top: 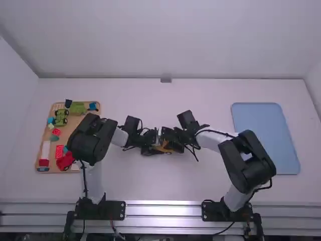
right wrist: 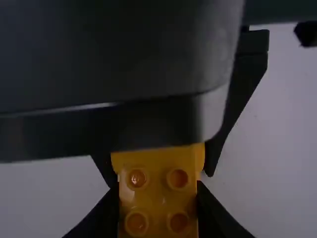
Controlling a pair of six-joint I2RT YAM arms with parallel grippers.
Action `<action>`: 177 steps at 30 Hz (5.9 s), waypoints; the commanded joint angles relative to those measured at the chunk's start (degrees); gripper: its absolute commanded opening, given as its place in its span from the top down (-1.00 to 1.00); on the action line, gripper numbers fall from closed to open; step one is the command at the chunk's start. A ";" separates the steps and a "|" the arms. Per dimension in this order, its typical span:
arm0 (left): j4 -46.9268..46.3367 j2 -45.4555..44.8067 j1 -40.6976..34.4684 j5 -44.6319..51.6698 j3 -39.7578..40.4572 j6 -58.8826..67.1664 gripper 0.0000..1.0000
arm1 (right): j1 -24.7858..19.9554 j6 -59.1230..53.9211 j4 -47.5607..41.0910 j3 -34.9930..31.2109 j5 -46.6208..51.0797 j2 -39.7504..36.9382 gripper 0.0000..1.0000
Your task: Assemble lego blocks to make yellow taxi
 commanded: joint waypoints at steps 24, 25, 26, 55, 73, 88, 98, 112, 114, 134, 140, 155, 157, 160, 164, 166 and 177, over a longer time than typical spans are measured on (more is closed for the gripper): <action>-2.36 2.01 -0.02 -6.40 -2.03 -3.26 0.70 | 1.84 -2.25 -5.79 0.87 1.14 1.95 1.00; -2.36 2.01 -0.04 -6.38 -2.03 -3.26 0.70 | 1.84 -2.25 -5.86 0.90 1.14 1.95 1.00; -2.38 2.01 -0.04 -6.40 -2.03 -3.26 0.72 | 1.86 -2.27 -5.92 0.87 1.11 1.95 1.00; -3.04 2.01 -0.04 -6.56 -2.03 -3.26 0.76 | -0.57 0.90 -2.38 -1.49 0.81 1.97 1.00; -3.23 2.01 -0.04 -6.58 -2.03 -3.26 0.76 | -0.94 -2.19 -2.62 0.02 -2.51 3.65 1.00; -3.02 2.01 -0.04 -6.60 -2.03 -3.91 0.78 | 0.63 -4.79 -11.39 7.87 2.14 10.62 1.00; -3.04 2.01 0.02 -6.97 -2.03 -4.72 0.80 | 5.68 -0.83 -4.33 4.76 11.89 10.62 1.00; -3.04 2.01 -0.31 -6.80 -2.03 -4.74 0.82 | -1.42 -5.64 4.13 2.01 -8.35 10.60 0.72; -3.04 2.01 -0.31 -6.78 -2.03 -4.74 0.82 | -2.51 -6.64 4.24 2.01 -10.54 10.60 0.52; -3.26 2.01 -0.28 -6.84 -2.03 -4.72 0.85 | -14.60 -9.64 11.47 1.79 -34.88 10.54 -0.23; -3.19 2.01 -0.26 -6.82 -2.03 -4.74 0.73 | -20.83 -12.41 14.84 -4.26 -39.93 10.54 0.29; -28.15 -9.77 -0.24 -21.05 4.50 -6.69 -0.98 | -12.59 8.44 36.26 -12.98 -24.48 10.58 -0.98; -36.87 -14.05 -0.24 -23.45 7.26 -5.57 -0.98 | -10.95 7.98 34.77 -10.91 -24.50 11.19 -0.98; -44.15 -19.80 1.18 -26.36 9.53 -6.36 -0.98 | -8.55 9.16 34.77 -7.28 -22.97 14.58 -0.98; -44.35 -26.47 4.07 -25.33 8.31 -11.85 -0.99 | -6.54 9.03 34.40 -3.67 -24.09 19.08 -0.98; -42.38 -28.76 5.25 -24.74 6.95 -14.71 -0.98 | -5.86 7.89 33.75 -2.95 -24.15 19.93 -0.98; -14.32 -47.15 8.31 -41.33 -11.15 -45.11 -0.99 | -2.99 0.46 31.04 0.52 -25.59 20.61 -0.52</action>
